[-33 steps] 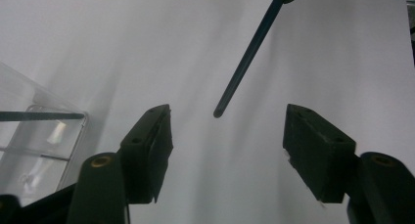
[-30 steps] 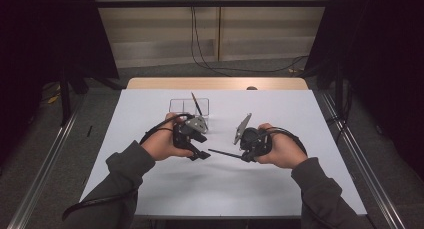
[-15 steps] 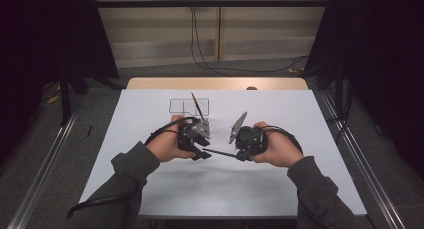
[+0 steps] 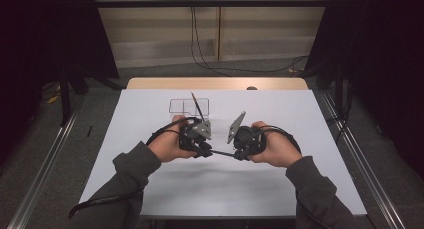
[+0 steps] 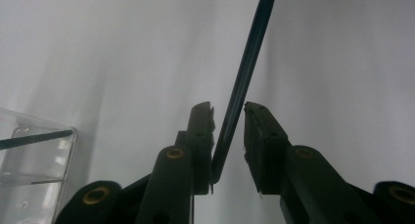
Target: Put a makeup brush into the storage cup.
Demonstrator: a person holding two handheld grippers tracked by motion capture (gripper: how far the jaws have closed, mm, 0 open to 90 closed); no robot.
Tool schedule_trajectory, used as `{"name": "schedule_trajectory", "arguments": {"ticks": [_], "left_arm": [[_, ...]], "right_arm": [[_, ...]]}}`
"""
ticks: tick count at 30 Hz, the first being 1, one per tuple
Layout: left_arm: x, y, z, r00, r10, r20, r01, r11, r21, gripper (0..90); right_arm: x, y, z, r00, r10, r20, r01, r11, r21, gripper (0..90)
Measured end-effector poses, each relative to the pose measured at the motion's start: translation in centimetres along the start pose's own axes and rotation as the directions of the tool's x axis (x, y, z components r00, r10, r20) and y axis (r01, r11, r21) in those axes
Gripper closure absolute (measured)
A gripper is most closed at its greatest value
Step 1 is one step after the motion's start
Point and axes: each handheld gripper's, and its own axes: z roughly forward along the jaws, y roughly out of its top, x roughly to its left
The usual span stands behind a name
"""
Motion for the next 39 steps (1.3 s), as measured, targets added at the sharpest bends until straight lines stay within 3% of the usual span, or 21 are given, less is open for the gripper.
{"name": "schedule_trajectory", "arguments": {"ticks": [3,8,9,13,15,20,26,30,33,36,39], "left_arm": [[0.1,0.0,0.0,1.0,-0.003,0.001,0.003,1.0,-0.002,76.3],[0.0,0.1,0.1,1.0,0.002,-0.007,-0.002,0.9999,0.016,78.1],[0.0,0.1,0.1,1.0,0.006,-0.005,-0.006,0.9998,0.021,78.2],[0.0,0.1,0.2,1.0,-0.006,-0.006,0.006,0.9999,0.009,77.6],[0.0,0.1,0.3,0.9998,-0.01,0.015,0.01,0.9999,-0.001,75.7],[-0.1,0.1,0.7,0.9997,-0.017,0.019,0.017,0.9998,-0.007,76.7],[-0.3,0.2,0.6,0.999,-0.008,0.045,0.007,0.9998,0.02,80.5],[-0.5,-0.1,0.6,0.997,-0.002,0.077,0.003,1.0,-0.003,84.2],[-0.5,-0.1,0.5,0.9971,0.001,0.076,-0.001,1.0,-0.002,85.1],[-0.5,-0.2,0.4,0.9976,-0.005,0.069,0.005,1.0,-0.002,85.2],[-0.4,-0.4,0.2,0.9976,-0.017,0.068,0.017,0.9999,-0.001,85.2]], "right_arm": [[-0.1,0.0,0.0,0.9998,-0.02,0.001,0.02,1.0,-0.015,84.3],[0.2,0.0,-0.2,1.0,0.005,0.007,-0.005,1.0,-0.003,84.2],[0.1,0.0,-0.2,0.9998,-0.015,0.008,0.016,1.0,-0.011,84.3],[0.0,0.1,-0.2,0.9996,-0.024,0.013,0.024,1.0,-0.015,84.3],[0.0,0.1,-0.3,0.9997,-0.025,0.003,0.025,0.999,-0.025,84.3],[0.1,0.4,-0.1,0.9991,-0.041,0.009,0.041,0.999,-0.028,84.3],[0.1,0.5,-0.1,0.9987,-0.05,0.007,0.05,0.998,-0.029,83.5],[0.0,0.2,-0.2,0.9988,-0.043,0.022,0.044,0.997,-0.056,79.9],[-0.2,-0.1,-0.2,0.9991,-0.03,0.031,0.032,0.996,-0.077,77.7],[-0.3,-0.2,0.0,0.9986,-0.021,0.049,0.024,0.997,-0.076,69.0],[-0.4,-0.5,-0.1,0.9988,-0.012,0.048,0.017,0.994,-0.107,58.6]]}}
